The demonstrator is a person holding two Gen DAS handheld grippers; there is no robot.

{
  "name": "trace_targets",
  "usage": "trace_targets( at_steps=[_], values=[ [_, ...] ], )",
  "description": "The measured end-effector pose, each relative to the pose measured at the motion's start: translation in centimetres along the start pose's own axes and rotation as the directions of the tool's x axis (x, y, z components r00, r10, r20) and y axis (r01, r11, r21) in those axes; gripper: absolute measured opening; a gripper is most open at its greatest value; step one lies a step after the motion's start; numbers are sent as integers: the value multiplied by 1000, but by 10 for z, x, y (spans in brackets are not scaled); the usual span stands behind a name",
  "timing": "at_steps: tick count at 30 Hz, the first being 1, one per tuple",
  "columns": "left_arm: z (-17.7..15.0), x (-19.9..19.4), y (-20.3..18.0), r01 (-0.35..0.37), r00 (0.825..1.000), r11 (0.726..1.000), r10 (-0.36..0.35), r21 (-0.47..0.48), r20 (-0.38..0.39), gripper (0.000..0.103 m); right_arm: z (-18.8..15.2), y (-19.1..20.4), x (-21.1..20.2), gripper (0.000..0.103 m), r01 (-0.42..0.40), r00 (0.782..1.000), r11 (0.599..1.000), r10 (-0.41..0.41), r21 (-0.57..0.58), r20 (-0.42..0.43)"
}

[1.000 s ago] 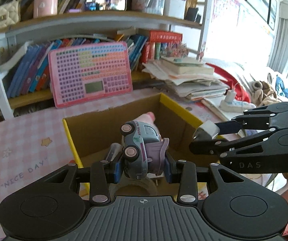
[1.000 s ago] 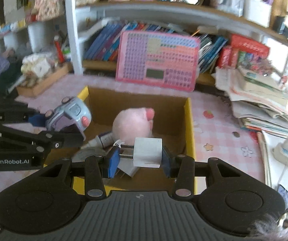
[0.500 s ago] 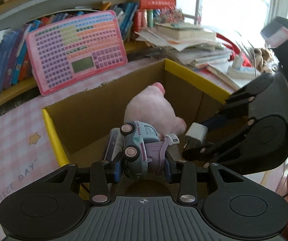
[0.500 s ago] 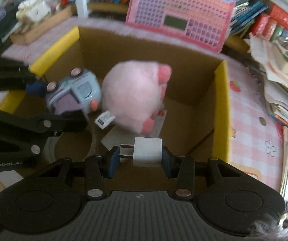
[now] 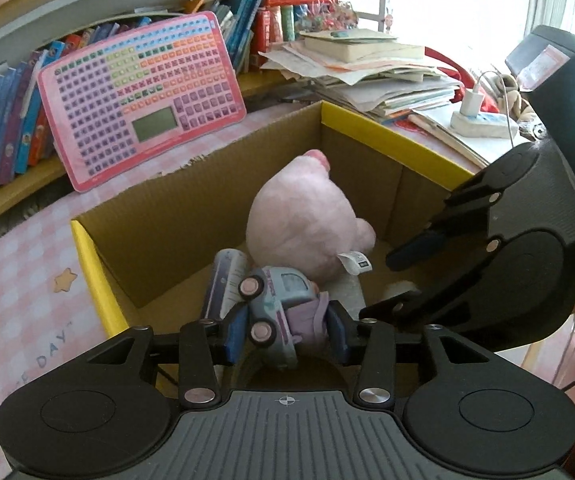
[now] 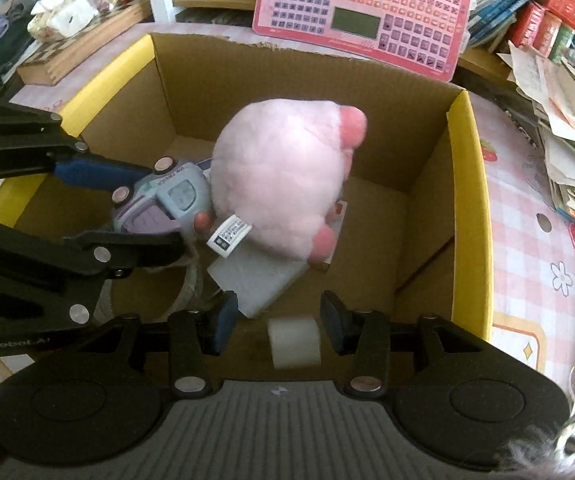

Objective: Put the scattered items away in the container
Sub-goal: 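Open the left tool dropping the toy car while the right tool releases the plug, then withdraw both tools up and away from the yellow box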

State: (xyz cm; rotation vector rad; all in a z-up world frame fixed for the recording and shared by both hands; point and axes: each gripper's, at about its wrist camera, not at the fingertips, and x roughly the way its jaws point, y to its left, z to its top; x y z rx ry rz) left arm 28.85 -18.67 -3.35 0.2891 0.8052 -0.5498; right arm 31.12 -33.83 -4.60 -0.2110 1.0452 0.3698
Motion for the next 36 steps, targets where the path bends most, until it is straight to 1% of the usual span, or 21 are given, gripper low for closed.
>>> trace_targets(
  at_steps=[2, 4, 6, 8, 10, 14, 17, 19, 20, 22, 25, 29, 32, 34, 36],
  values=[
    [-1, -7, 1, -36, 999, 999, 36, -12, 18, 59, 0, 0, -5, 46, 2, 1000, 1000, -2, 6, 16],
    [-3, -16, 2, -56, 998, 998, 57, -30, 38, 69, -1, 1, -14, 49, 2, 999, 1000, -3, 6, 39],
    [-4, -26, 1, -61, 996, 997, 64, -46, 62, 71, -2, 1, -25, 52, 0, 997, 1000, -1, 10, 72],
    [-7, -38, -3, -80, 993, 995, 85, -60, 86, 77, -6, 4, -39, 56, 7, 992, 1000, -8, 8, 122],
    [-11, -49, -8, -108, 987, 991, 116, -73, 110, 77, -11, 6, -55, 57, 11, 984, 1000, -12, 9, 178],
    [-19, -70, -17, -154, 973, 980, 173, -125, 155, 85, -25, 10, -82, 60, 31, 962, 999, -37, 28, 271],
    [-28, -88, -27, -188, 960, 971, 214, -150, 182, 86, -39, 12, -98, 64, 34, 946, 998, -50, 56, 320],
    [-35, -99, -33, -211, 952, 963, 241, -167, 188, 86, -48, 16, -106, 70, 41, 937, 997, -62, 68, 345],
    [-39, -104, -35, -224, 948, 958, 257, -179, 189, 87, -53, 18, -110, 70, 45, 931, 996, -68, 71, 359],
    [-48, -114, -40, -245, 940, 948, 283, -201, 189, 92, -62, 22, -117, 71, 49, 923, 996, -75, 77, 378],
    [-60, -126, -45, -262, 932, 938, 307, -228, 191, 92, -75, 28, -124, 72, 48, 912, 994, -83, 97, 402],
    [-74, -137, -51, -281, 926, 926, 331, -254, 182, 92, -89, 39, -130, 75, 49, 901, 992, -94, 117, 423],
    [-83, -144, -54, -289, 921, 913, 347, -288, 177, 93, -98, 49, -133, 79, 48, 896, 991, -98, 124, 432],
    [-90, -148, -55, -295, 917, 900, 361, -321, 168, 96, -103, 56, -135, 82, 56, 893, 990, -106, 127, 437],
    [-97, -150, -56, -304, 914, 890, 373, -340, 158, 97, -110, 63, -136, 85, 72, 890, 989, -122, 129, 440]
  ],
)
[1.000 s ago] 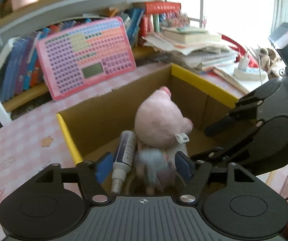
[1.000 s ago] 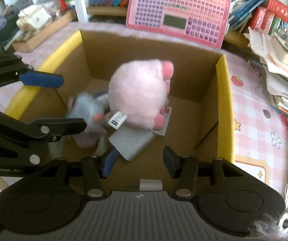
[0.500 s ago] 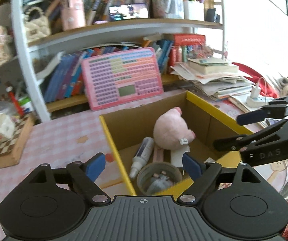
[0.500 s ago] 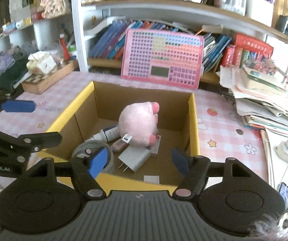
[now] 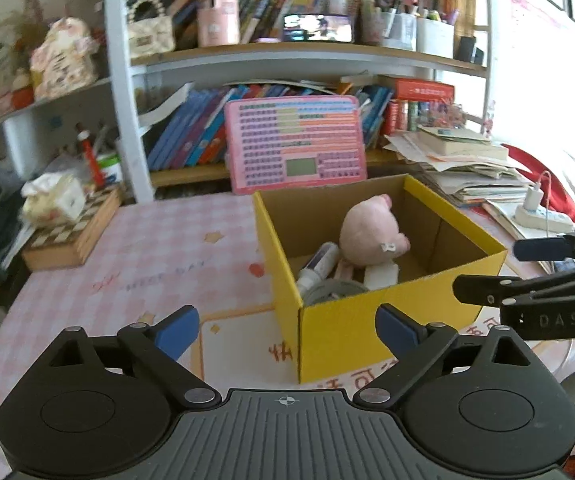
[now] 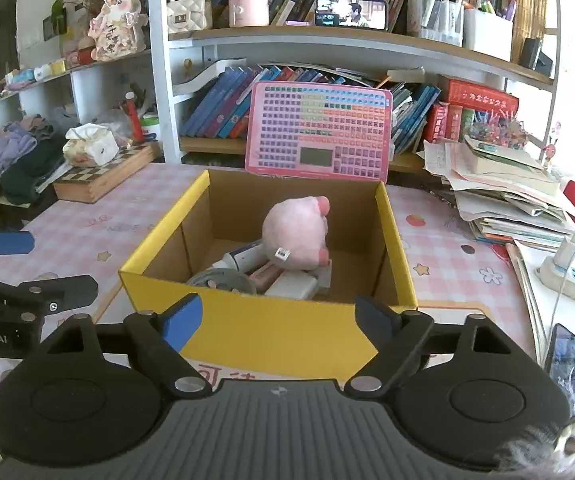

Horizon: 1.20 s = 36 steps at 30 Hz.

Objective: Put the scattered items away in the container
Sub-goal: 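Withdraw both tools up and away from the yellow box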

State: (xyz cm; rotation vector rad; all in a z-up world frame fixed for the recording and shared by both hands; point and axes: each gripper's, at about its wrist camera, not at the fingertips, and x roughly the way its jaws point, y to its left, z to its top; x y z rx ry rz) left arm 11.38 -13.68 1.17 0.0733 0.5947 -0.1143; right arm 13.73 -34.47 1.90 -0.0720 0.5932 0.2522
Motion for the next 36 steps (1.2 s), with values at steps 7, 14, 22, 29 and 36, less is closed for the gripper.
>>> trace_targets(
  at_steps=[7, 14, 22, 29, 36],
  values=[
    [-21, -9, 8, -57, 997, 998, 55, -36, -54, 97, -18, 14, -3, 89, 23, 999, 1000, -23, 0, -24],
    [-35, -21, 16, -98, 992, 993, 93, -64, -85, 98, -28, 28, -4, 95, -11, 998, 1000, 9, -17, -61],
    [-41, -26, 21, -117, 987, 991, 109, -69, -115, 98, -35, 41, -5, 97, -45, 995, 998, 42, -35, -94],
    [-45, -31, 26, -105, 988, 991, 94, -82, -124, 100, -37, 47, -9, 98, -55, 994, 998, 51, -35, -99],
    [-48, -35, 23, -100, 988, 994, 92, -53, -126, 103, -41, 52, -12, 99, -62, 992, 998, 58, -31, -109]
  ],
)
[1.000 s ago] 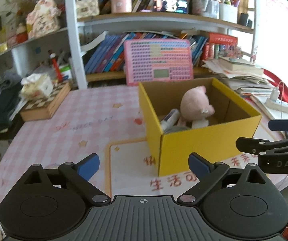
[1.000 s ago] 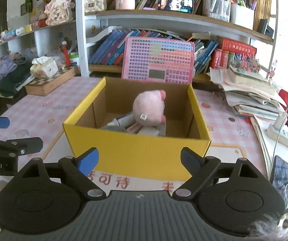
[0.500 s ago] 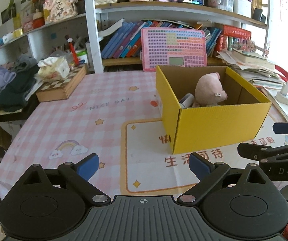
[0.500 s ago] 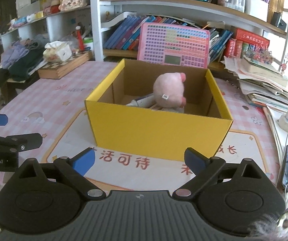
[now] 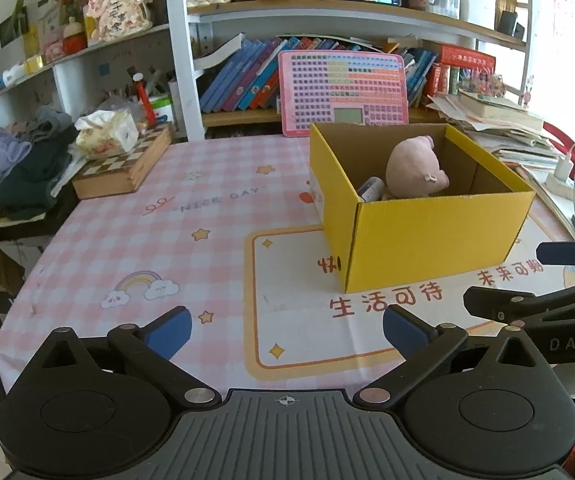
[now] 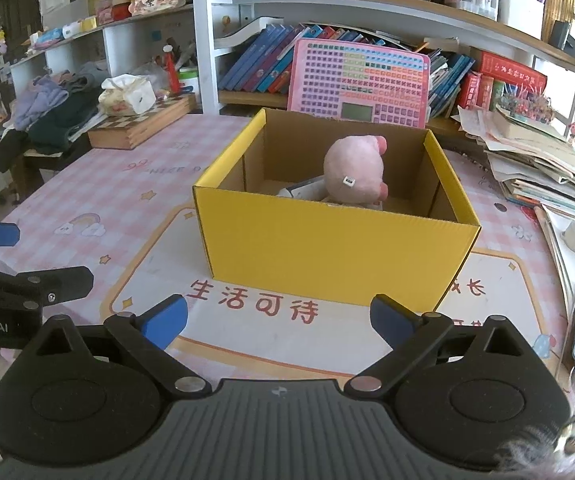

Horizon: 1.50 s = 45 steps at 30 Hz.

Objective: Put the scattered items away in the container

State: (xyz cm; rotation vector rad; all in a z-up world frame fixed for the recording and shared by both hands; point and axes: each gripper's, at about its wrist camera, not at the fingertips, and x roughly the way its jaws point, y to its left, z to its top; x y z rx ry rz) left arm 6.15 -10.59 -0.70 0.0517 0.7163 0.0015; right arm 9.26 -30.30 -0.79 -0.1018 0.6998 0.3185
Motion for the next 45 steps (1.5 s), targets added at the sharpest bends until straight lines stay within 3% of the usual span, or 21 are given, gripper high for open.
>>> trace_targets(
  at_steps=[45],
  values=[
    [-15, 1, 2, 1, 997, 999, -5, -49, -79, 103, -11, 5, -3, 101, 12, 999, 1000, -12, -12, -44]
  ],
)
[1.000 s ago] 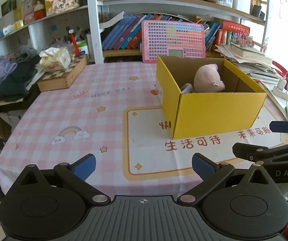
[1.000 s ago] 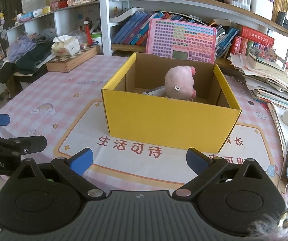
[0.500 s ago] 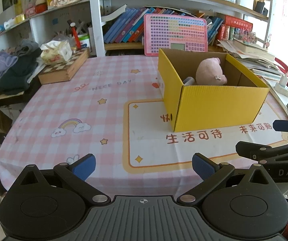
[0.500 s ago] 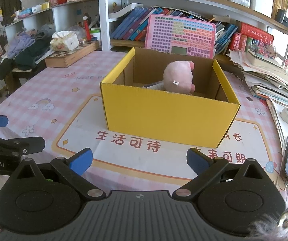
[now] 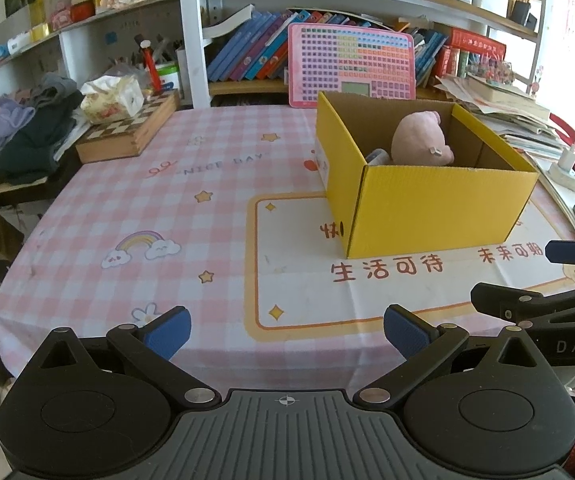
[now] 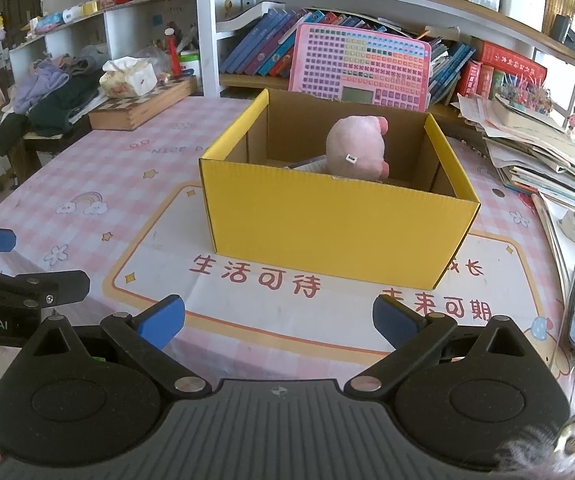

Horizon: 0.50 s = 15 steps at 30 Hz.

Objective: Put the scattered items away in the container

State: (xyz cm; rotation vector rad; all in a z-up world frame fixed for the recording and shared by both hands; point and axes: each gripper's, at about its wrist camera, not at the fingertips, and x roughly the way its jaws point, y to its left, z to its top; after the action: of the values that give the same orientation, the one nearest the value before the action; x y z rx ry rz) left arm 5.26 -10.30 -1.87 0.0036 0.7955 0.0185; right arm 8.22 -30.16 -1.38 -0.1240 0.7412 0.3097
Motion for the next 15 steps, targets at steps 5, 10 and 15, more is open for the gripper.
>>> trace_targets(
  at_steps=[5, 10, 15],
  values=[
    [-1, 1, -1, -6, 1000, 1000, 6, -3, -7, 103, 0, 0, 1, 101, -1, 1000, 1000, 1, 1, -1],
    [0, 0, 0, -7, 1000, 1000, 7, -11, -8, 103, -1, -1, 2, 101, -7, 1000, 1000, 7, 1, -4],
    [-1, 2, 2, -24, 1000, 999, 24, -32, -16, 103, -1, -4, 4, 101, -10, 1000, 1000, 10, 11, -10]
  ],
)
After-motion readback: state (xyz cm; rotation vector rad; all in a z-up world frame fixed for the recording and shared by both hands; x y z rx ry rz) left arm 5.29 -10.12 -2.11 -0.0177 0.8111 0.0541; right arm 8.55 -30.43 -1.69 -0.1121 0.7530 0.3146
